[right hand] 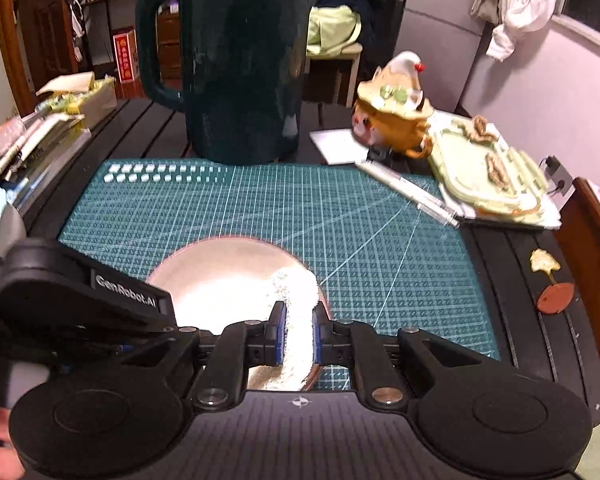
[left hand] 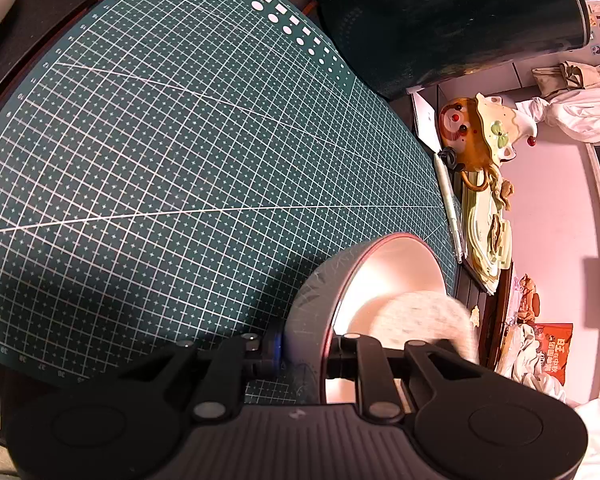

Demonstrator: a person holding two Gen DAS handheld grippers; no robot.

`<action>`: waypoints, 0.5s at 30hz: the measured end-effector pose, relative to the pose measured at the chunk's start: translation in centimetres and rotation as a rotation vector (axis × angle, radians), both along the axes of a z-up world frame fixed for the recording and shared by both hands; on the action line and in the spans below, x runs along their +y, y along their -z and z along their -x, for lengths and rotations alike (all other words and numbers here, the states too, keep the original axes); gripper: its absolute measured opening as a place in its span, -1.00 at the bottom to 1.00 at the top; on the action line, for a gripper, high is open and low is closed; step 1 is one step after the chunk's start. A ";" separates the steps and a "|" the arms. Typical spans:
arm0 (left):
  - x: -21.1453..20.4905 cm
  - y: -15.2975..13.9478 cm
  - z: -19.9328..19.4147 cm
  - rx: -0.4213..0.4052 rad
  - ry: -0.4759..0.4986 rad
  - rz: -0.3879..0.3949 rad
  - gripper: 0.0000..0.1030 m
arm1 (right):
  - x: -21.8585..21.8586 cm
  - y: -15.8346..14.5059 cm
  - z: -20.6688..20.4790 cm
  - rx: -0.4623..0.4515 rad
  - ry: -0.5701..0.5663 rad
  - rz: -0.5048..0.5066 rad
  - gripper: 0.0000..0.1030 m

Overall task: Clean bowl
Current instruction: 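Wipe the sponge along the bowl's inner wall near the rim with the right tool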

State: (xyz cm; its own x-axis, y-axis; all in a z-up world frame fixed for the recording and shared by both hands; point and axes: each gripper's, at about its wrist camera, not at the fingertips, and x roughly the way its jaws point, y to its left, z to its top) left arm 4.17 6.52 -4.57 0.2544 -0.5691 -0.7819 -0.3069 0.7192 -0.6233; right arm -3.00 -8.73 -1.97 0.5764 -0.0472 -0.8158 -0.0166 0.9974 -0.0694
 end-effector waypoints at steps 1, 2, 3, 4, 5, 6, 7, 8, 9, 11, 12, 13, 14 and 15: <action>-0.2 0.0 0.1 0.000 0.000 0.000 -0.65 | -0.1 -0.6 0.2 -0.024 0.005 0.024 -0.77; -0.2 0.1 0.1 0.000 0.000 -0.001 -0.65 | -0.3 -1.1 0.4 -0.037 0.010 0.025 -0.77; -0.2 0.1 0.1 0.000 -0.001 0.000 -0.65 | -0.5 -1.4 0.5 -0.044 0.014 0.018 -0.77; -0.1 0.0 0.3 0.000 0.000 0.001 -0.65 | -0.7 -1.8 0.5 -0.056 0.019 0.017 -0.77; -0.1 0.0 0.3 0.000 0.000 0.001 -0.65 | -0.7 -2.1 0.6 -0.062 0.021 0.020 -0.77; -0.1 0.0 0.3 0.000 0.000 0.000 -0.65 | -0.9 -2.3 0.6 -0.068 0.024 0.013 -0.77; -0.2 -0.1 0.4 0.000 0.000 0.000 -0.65 | -1.0 -2.5 0.7 -0.073 0.027 0.003 -0.77; -0.2 -0.1 0.3 -0.001 0.000 -0.001 -0.65 | -1.2 -2.8 0.7 -0.079 0.031 -0.007 -0.77; -0.3 -0.1 0.4 -0.001 0.000 -0.002 -0.65 | -1.4 -3.0 0.7 -0.084 0.034 -0.017 -0.77; -0.4 -0.3 0.6 -0.002 0.000 -0.003 -0.65 | -1.5 -3.2 0.7 -0.084 0.027 -0.071 -0.77; -0.5 -0.4 0.6 -0.003 0.000 -0.004 -0.65 | -1.5 -3.2 0.7 -0.079 0.014 -0.119 -0.77; -0.5 -0.4 0.7 -0.003 0.000 -0.004 -0.65 | -1.5 -2.9 0.5 -0.065 -0.002 -0.171 -0.77; -0.6 -0.4 0.7 -0.003 -0.001 -0.004 -0.65 | -1.3 -2.4 0.2 -0.044 -0.011 -0.201 -0.77; -0.6 -0.5 0.8 -0.003 0.000 -0.004 -0.65 | -1.0 -1.9 -0.1 -0.023 -0.018 -0.222 -0.77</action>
